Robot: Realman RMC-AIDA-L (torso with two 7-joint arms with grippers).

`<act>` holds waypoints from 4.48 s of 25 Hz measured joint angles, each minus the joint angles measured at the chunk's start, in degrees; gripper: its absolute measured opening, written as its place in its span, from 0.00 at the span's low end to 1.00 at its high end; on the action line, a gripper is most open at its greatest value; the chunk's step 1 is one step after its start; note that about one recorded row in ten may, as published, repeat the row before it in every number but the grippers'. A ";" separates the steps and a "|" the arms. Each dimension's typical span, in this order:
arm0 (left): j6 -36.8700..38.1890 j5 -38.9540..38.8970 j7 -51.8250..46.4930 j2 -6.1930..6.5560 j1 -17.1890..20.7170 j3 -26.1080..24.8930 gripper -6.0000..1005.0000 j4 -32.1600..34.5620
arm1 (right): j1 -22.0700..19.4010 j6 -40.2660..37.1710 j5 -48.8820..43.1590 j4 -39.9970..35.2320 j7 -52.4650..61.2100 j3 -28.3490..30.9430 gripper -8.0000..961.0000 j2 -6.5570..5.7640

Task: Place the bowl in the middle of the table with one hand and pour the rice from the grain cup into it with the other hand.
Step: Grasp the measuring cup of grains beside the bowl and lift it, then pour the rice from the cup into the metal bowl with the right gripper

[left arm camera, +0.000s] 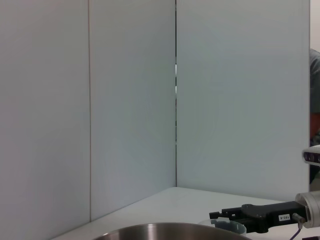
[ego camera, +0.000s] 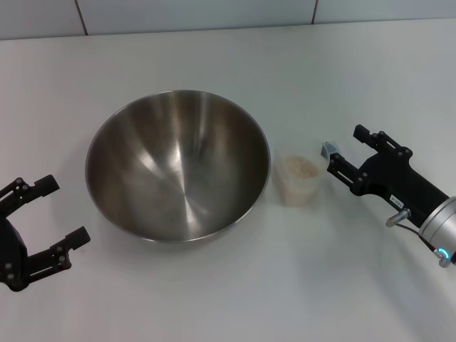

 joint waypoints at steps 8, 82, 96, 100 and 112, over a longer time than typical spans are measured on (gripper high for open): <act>-0.02 0.00 0.00 0.00 0.04 0.00 0.86 0.01 | -0.04 0.19 0.00 0.00 0.00 0.06 0.73 0.00; 0.87 0.09 0.00 -0.45 0.08 -0.79 0.86 -0.28 | 20.12 -5.02 -13.93 3.22 -0.03 7.47 0.03 0.32; 1.05 0.00 -0.06 -0.44 -0.09 -0.82 0.86 -0.30 | 21.90 -2.97 -16.67 3.70 -1.78 7.48 0.03 0.35; 1.13 -0.01 -0.35 -0.45 0.00 -0.89 0.86 -0.19 | 22.00 -2.94 -18.00 4.04 -10.76 7.53 0.03 0.35; 1.80 -0.09 -2.18 -0.53 0.41 -2.67 0.86 0.08 | 21.17 -3.52 -17.68 5.67 -39.87 8.43 0.03 0.35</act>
